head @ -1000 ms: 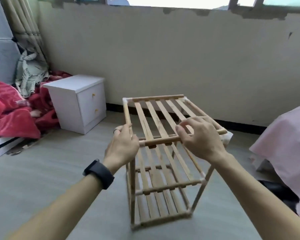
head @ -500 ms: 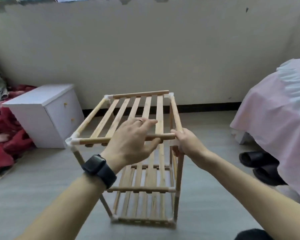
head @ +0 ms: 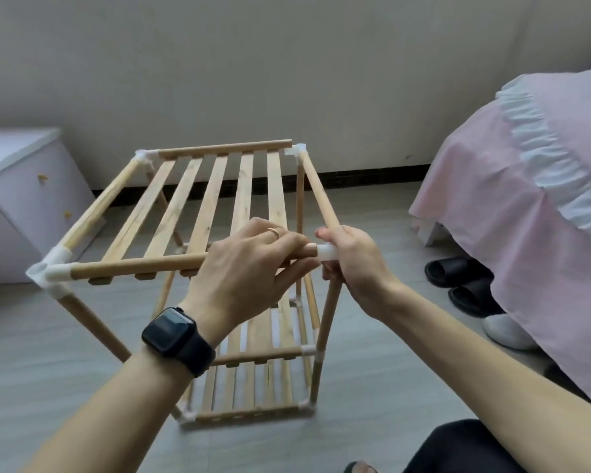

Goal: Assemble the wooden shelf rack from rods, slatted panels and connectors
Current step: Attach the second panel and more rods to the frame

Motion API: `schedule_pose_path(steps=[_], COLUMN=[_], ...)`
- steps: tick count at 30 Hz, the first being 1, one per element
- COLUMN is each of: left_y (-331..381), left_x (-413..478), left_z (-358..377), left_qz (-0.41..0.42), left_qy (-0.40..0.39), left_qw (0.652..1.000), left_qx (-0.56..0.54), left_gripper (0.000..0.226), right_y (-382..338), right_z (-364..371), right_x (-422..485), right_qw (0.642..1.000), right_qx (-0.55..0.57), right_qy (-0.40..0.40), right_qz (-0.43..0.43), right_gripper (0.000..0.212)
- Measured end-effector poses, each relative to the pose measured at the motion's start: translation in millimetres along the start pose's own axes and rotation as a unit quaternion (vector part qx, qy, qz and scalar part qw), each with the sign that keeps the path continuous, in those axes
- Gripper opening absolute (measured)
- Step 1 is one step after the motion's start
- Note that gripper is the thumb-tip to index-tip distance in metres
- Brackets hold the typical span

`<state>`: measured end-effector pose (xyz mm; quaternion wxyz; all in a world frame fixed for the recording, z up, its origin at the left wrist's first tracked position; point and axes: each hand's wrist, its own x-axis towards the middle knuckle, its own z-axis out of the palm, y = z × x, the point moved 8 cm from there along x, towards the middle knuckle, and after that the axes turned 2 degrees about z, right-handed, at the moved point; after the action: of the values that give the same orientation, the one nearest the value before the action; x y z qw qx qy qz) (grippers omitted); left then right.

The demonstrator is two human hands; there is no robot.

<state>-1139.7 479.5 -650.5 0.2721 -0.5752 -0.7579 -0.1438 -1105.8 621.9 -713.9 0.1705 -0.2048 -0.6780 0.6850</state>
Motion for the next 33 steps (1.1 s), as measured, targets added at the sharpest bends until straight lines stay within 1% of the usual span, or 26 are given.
schedule_pose_path(steps=[2, 6, 11, 13, 17, 20, 23, 25, 27, 29, 30, 31, 33], left_y=[5, 3, 11, 12, 12, 12, 15, 12, 9, 0, -10, -23, -51], left_x=[-1, -1, 3, 4, 2, 1, 0, -1, -3, -8, -12, -16, -27], left_z=[2, 2, 15, 15, 12, 13, 15, 14, 13, 9, 5, 0, -10], left_qz=[0.006, -0.013, -0.038, -0.045, -0.03, -0.026, -0.028, -0.034, -0.022, -0.01, -0.023, -0.054, -0.147], left_qy=[-0.01, -0.027, -0.083, -0.079, -0.047, -0.042, -0.04, -0.04, -0.048, -0.059, -0.056, -0.045, -0.024], left_qw=[0.999, 0.998, 0.99, 0.989, 0.989, 0.989, 0.99, 0.992, 0.995, 0.996, 0.997, 0.996, 0.986], left_qx=[0.031, 0.053, 0.106, 0.119, 0.136, 0.141, 0.136, 0.115, 0.09, 0.064, 0.055, 0.055, 0.08], left_gripper=[0.036, 0.035, 0.044, 0.047, 0.042, 0.042, 0.037, 0.035, 0.036, 0.039, 0.041, 0.044, 0.052], right_y=[0, 1, 3, 4, 5, 6, 6, 5, 1, 1, 1, 1, 3], right_z=[-1, 3, -1, -2, 2, 4, 9, 15, 19, 21, 22, 22, 22], right_x=[2, 3, 1, 0, -1, -1, 0, 0, 0, -2, -2, -2, -2], right_qw=[1.0, 1.0, 0.999, 0.998, 0.997, 0.996, 0.997, 0.998, 0.998, 0.999, 0.999, 0.997, 0.992], right_qx=[-0.002, -0.016, 0.003, 0.011, -0.006, -0.001, 0.003, -0.012, -0.037, -0.037, -0.017, 0.012, 0.06], right_qy=[0.011, 0.026, 0.04, 0.05, 0.069, 0.075, 0.057, 0.048, 0.04, 0.007, -0.016, -0.038, -0.059], right_qz=[0.001, 0.002, 0.021, 0.025, 0.032, 0.042, 0.046, 0.039, 0.027, 0.03, 0.041, 0.059, 0.092], right_gripper=[0.02, 0.02, 0.023, 0.023, 0.024, 0.023, 0.02, 0.019, 0.019, 0.021, 0.022, 0.022, 0.023])
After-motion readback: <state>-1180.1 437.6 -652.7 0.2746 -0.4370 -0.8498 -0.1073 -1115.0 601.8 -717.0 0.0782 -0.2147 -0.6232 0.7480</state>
